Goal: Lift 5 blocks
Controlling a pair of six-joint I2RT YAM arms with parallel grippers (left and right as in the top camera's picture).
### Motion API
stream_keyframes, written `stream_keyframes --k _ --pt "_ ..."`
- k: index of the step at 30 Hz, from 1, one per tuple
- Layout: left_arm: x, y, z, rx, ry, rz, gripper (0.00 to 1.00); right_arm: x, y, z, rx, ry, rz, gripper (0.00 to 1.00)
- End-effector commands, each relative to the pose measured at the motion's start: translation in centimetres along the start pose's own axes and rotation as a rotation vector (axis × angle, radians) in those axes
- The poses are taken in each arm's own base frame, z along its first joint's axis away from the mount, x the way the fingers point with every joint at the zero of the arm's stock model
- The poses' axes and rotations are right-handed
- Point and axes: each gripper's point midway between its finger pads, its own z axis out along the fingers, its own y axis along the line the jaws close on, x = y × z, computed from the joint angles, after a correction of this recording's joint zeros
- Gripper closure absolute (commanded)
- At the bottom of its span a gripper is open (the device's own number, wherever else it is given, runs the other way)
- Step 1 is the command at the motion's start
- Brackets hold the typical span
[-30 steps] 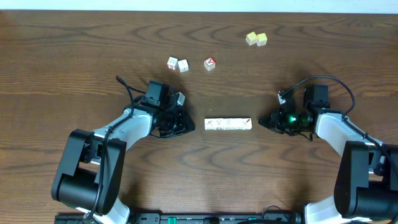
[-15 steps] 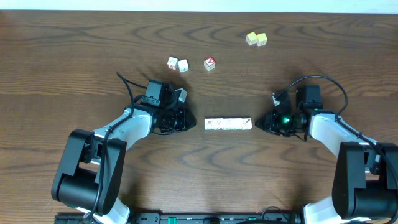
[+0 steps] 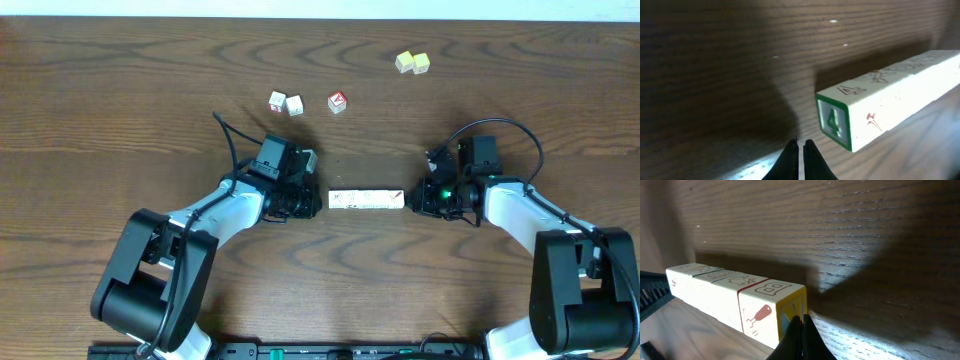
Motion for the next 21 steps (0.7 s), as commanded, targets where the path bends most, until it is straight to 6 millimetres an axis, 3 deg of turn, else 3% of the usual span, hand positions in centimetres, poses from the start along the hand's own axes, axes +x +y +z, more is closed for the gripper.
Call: stream_keyframes --k 1,21 --pt "-0.4 0.8 0.2 -0.041 -0.017 0.017 0.93 0.1 -0.1 0.0 0.020 -0.007 0.006 0.99" --pt "-1.6 0.0 0.2 -0.007 -0.063 -0.042 0.93 -0.2 0.1 0.0 0.015 -0.019 -0.004 0.99"
